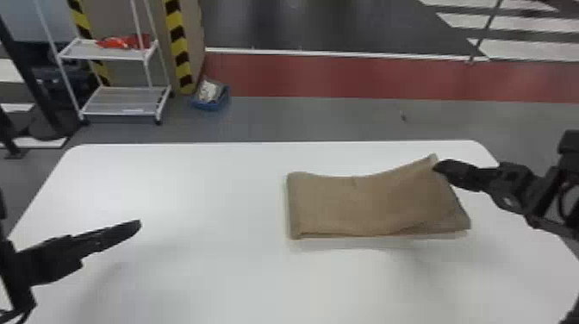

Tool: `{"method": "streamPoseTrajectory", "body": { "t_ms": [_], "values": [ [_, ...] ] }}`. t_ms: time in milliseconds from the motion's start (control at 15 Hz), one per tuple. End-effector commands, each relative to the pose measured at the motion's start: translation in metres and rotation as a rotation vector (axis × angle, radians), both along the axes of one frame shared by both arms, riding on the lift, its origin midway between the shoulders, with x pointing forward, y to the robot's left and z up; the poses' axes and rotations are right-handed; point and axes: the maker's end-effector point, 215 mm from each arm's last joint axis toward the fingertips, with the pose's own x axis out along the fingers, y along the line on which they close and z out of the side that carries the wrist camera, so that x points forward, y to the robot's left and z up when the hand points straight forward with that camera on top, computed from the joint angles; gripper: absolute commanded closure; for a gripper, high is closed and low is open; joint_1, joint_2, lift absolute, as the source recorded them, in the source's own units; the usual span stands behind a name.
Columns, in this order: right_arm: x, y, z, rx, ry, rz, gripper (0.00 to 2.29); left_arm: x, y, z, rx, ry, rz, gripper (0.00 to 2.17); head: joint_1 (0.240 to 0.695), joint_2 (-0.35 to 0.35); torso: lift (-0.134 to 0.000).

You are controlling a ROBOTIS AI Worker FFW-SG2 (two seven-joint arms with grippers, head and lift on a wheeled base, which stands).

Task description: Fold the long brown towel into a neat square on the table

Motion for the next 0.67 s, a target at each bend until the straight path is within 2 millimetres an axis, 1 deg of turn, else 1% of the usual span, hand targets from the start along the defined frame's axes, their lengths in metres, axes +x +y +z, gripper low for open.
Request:
{"method": "streamPoseTrajectory", "body": {
  "t_ms": [0, 133, 200, 267, 333, 400, 600],
  "values": [
    [-0.004, -0.011, 0.011, -0.001, -0.005, -0.014, 0.98, -0.001, 0.0, -0.003, -0.001, 0.007, 0.002, 0.08, 0.695, -0.055, -0.124],
    [0.003, -0.032, -0.041, -0.085, 0.005, -0.047, 0.98, -0.003, -0.002, -0.009, -0.012, 0.014, -0.001, 0.08, 0.695, -0.058, -0.124],
    [0.006, -0.044, -0.049, -0.103, 0.01, -0.064, 0.98, -0.002, -0.003, -0.009, -0.01, 0.013, -0.004, 0.08, 0.695, -0.065, -0.124],
    [0.004, -0.049, -0.046, -0.098, 0.011, -0.067, 0.98, -0.002, -0.002, -0.009, -0.007, 0.012, -0.002, 0.08, 0.695, -0.086, -0.124],
    [0.006, -0.045, -0.039, -0.075, 0.021, -0.062, 0.98, -0.002, 0.0, -0.01, 0.0, 0.012, 0.002, 0.08, 0.695, -0.094, -0.124],
    [0.005, -0.047, -0.037, -0.079, 0.027, -0.063, 0.98, -0.001, 0.0, -0.009, 0.001, 0.011, 0.002, 0.08, 0.695, -0.1, -0.124],
    [0.005, -0.039, -0.04, -0.092, 0.033, -0.046, 0.98, -0.001, -0.001, -0.009, 0.001, 0.007, 0.001, 0.08, 0.695, -0.102, -0.124]
  ]
}}
